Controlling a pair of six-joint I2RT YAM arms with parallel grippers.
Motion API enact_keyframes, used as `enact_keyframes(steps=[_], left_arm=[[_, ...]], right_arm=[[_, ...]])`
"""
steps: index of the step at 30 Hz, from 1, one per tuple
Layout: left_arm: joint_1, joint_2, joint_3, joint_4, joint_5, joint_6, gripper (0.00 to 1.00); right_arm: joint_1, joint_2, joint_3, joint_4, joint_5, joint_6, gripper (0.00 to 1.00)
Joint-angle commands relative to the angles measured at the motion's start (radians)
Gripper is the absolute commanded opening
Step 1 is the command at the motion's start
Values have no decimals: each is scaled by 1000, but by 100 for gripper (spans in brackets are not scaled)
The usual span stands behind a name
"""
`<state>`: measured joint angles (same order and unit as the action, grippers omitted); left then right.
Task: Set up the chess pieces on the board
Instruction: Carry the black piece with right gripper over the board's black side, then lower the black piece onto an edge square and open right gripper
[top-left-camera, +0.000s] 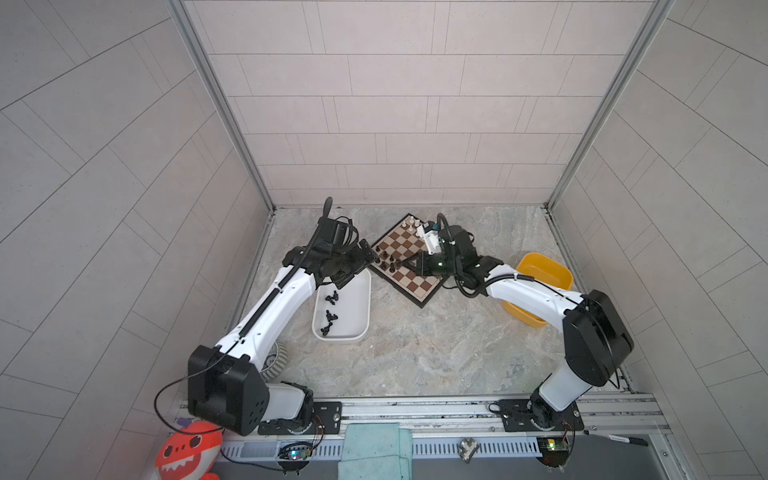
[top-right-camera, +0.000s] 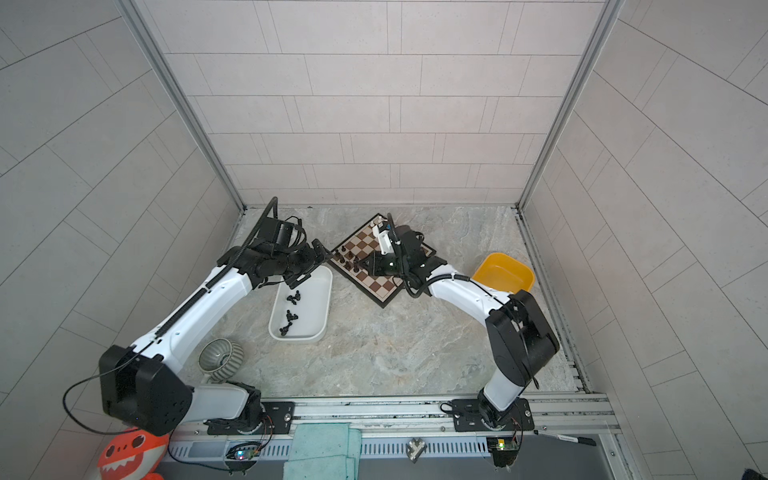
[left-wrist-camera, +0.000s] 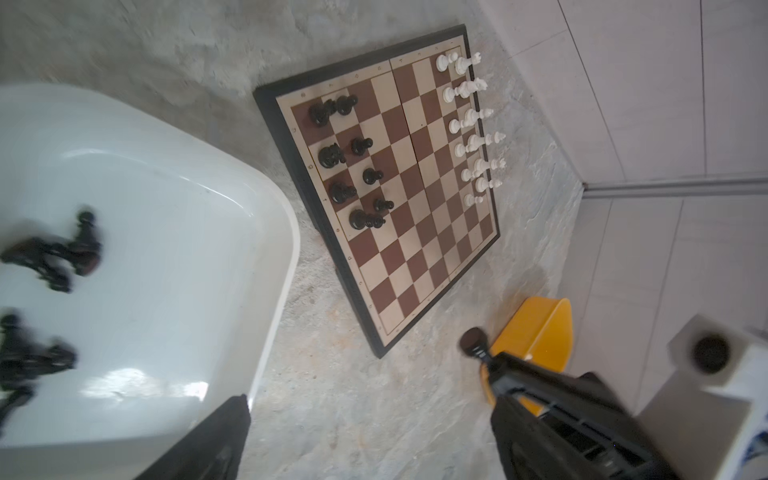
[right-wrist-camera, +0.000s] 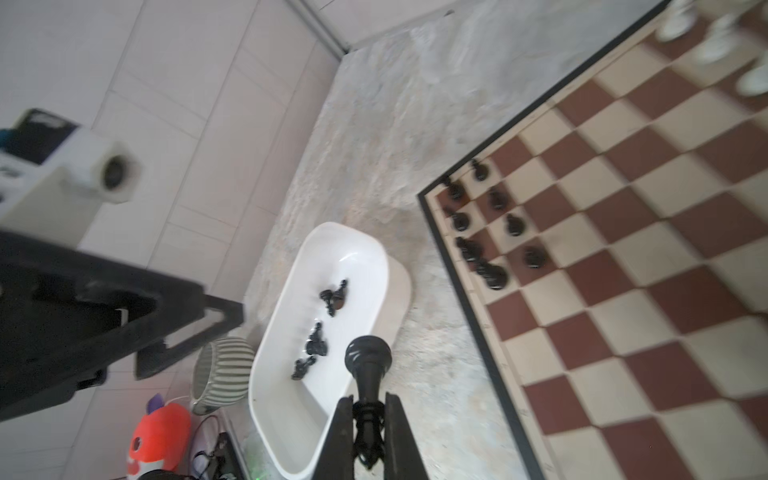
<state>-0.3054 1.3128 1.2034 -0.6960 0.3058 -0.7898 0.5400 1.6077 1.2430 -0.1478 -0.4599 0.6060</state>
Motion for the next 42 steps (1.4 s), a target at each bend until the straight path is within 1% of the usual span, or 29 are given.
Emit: enact_keyframes(steps=[1, 2, 4, 7, 9, 11, 13, 16, 18, 19, 21, 25, 32, 35, 42], left_arm=[[5, -89, -34, -189, -80, 302, 98], [3, -112, -63, -195, -73, 342, 98], [3, -170, -141, -177, -40, 391, 98], [-1, -218, -231, -124, 31, 435, 98], [-3, -232, -254, -119, 20, 448, 98], [-5, -247, -276, -108, -7, 452, 98], [-4, -265, -289, -95, -32, 444, 98], [-3, -272, -283, -91, -42, 437, 98], [-1, -270, -278, -102, -45, 435, 98], [0, -274, -277, -108, -48, 433, 98], [0, -285, -280, -109, -52, 428, 98], [0, -287, -277, -113, -65, 425, 98], [-1, -280, -277, -112, -54, 424, 98], [0, -278, -272, -117, -58, 425, 98], [-1, -269, -265, -121, -56, 428, 98]], right_arm=[[-5, -25, 158, -498, 197, -258, 0], [-2, -10, 206, -580, 246, -301, 0], [0, 49, 312, -709, 294, -370, 0], [24, 164, 472, -839, 378, -426, 0], [38, 254, 569, -902, 399, -447, 0], [57, 352, 696, -976, 449, -451, 0], [78, 465, 841, -1053, 458, -467, 0], [114, 639, 1073, -1173, 504, -471, 0], [129, 738, 1203, -1228, 509, -477, 0], [135, 783, 1262, -1250, 518, -479, 0], [141, 841, 1329, -1264, 514, -484, 0], [154, 875, 1322, -1214, 496, -497, 0], [167, 889, 1275, -1121, 493, -502, 1], [167, 906, 1282, -1112, 488, -501, 2], [167, 932, 1288, -1092, 465, -498, 3]])
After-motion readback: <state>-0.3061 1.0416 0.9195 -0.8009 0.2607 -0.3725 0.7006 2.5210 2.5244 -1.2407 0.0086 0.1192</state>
